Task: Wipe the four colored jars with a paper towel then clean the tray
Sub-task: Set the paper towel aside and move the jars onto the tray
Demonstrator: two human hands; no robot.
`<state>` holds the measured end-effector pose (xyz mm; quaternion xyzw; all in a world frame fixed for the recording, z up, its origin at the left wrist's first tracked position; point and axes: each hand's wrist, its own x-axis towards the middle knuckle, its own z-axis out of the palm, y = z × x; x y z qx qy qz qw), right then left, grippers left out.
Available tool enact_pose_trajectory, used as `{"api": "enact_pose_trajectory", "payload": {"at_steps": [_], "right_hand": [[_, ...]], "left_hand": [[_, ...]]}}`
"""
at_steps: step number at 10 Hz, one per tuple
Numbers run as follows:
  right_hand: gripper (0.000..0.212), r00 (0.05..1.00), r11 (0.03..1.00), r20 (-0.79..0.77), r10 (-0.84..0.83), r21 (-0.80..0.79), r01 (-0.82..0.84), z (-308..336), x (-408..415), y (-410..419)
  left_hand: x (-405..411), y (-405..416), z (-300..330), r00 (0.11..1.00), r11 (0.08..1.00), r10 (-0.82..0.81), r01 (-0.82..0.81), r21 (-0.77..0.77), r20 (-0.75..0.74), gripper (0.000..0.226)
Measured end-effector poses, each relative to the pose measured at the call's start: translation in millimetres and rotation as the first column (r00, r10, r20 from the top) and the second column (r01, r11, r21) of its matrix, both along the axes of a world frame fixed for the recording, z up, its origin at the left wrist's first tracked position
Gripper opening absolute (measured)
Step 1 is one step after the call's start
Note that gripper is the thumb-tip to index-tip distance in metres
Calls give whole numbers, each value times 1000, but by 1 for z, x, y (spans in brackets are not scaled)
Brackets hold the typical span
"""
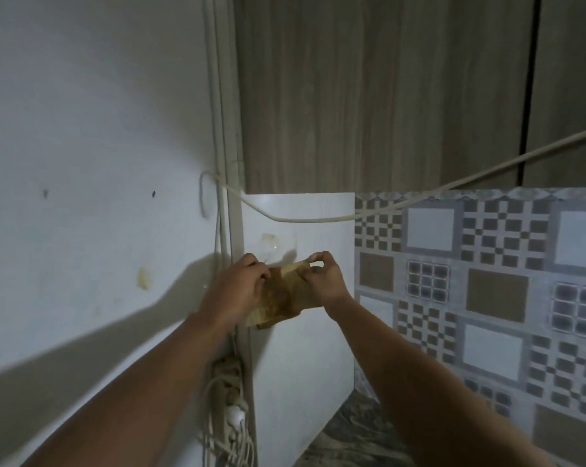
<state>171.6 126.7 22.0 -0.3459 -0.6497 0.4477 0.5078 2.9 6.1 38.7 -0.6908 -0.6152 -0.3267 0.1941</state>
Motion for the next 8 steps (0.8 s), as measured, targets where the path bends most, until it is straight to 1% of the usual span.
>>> {"api": "enact_pose_trajectory", "payload": {"at_steps": [1, 2, 3, 4, 5, 6, 7, 8], "right_hand": [[4, 997, 1000, 76, -13, 10, 13, -4, -24, 13], [17, 992, 999, 120, -44, 21, 41, -7, -39, 17], [34, 986, 997, 161, -47, 61, 37, -19, -48, 13], [38, 985, 996, 170, -37, 91, 22, -27, -47, 2], [27, 994, 999, 108, -15, 52, 10, -33, -45, -4], [20, 999, 997, 7, 46, -68, -45, -39, -45, -16], [25, 995, 945, -61, 75, -314, -91, -40, -43, -22], [19, 993, 859, -35, 116, -498, -118, -50, -31, -27]], "left_hand": [[-8, 4, 2, 971, 993, 59, -81, -87, -233, 32], [-8, 9, 3, 910, 977, 144, -193, -90, -388, 39], [0, 12, -1, 872, 958, 219, -277, -72, -437, 33], [10, 12, -14, 893, 942, 281, -328, -78, -351, 26], [14, 13, -36, 971, 965, 225, -233, -117, -76, 29], [15, 19, -65, 928, 997, 69, -49, -65, 366, 41], [26, 18, -81, 601, 992, -104, 118, 41, 793, 46], [38, 3, -99, 430, 987, -161, 79, 140, 888, 39]]}}
